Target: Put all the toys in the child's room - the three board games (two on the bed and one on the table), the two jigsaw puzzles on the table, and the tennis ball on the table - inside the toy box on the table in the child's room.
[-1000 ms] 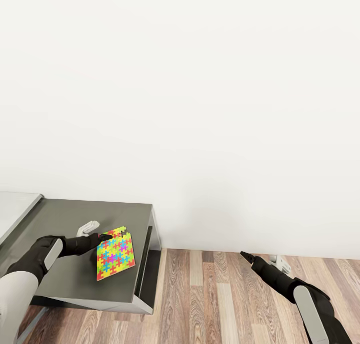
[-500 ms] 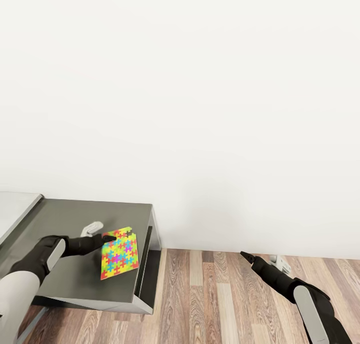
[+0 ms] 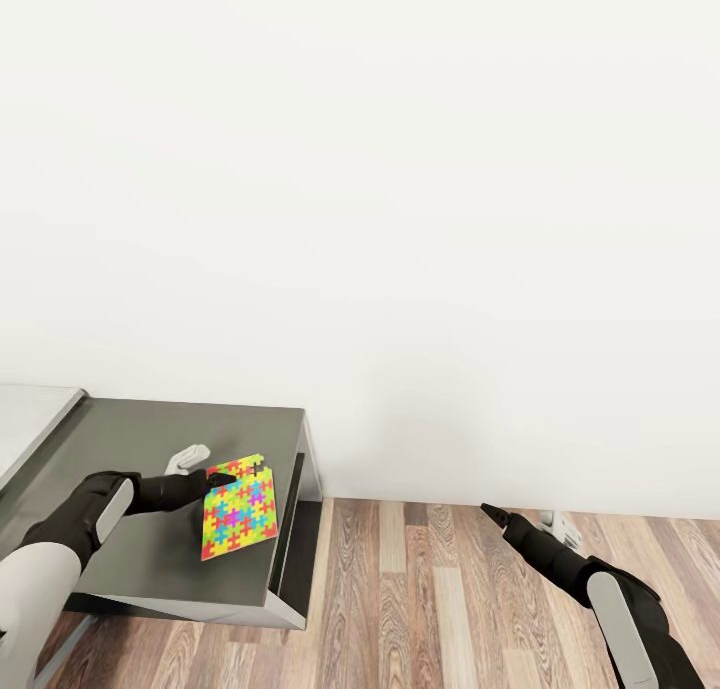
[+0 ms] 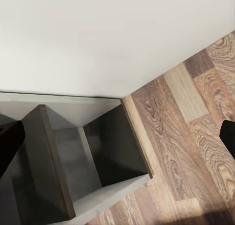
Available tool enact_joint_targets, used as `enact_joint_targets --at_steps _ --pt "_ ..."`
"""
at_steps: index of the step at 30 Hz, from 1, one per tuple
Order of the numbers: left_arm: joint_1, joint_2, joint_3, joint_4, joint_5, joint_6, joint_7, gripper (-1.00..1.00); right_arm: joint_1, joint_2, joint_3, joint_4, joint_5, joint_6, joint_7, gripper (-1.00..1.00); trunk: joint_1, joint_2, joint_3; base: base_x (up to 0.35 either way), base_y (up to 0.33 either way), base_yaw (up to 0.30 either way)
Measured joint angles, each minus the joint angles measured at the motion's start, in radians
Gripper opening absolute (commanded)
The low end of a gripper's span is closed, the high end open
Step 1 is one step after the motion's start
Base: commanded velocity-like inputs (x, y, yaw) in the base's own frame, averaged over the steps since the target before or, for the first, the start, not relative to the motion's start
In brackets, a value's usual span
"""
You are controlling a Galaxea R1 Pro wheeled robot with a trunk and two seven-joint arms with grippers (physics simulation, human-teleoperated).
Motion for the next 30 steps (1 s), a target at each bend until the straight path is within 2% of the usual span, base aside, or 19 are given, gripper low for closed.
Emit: enact_joint_targets --at_steps 16,22,30 --pt "0.0 0.0 -0.001 0.0 0.0 0.0 -0.025 1.0 0.0 0.0 0.0 0.0 0.0 0.0 0.0 1.0 0.0 0.0 0.0 0.0 0.0 0.0" --pt "0.0 0.0 -0.002 0.0 -0.005 -0.001 -0.071 1.0 0.0 0.0 -0.001 0.0 0.0 0.0 0.001 1.0 0.0 0.0 0.0 0.0 0.0 0.0" --pt "0.0 0.0 -0.003 0.0 -0.006 -0.001 -0.079 1.0 0.0 0.0 -0.001 0.0 0.0 0.0 0.002 1.0 0.0 0.0 0.0 0.0 0.0 0.0"
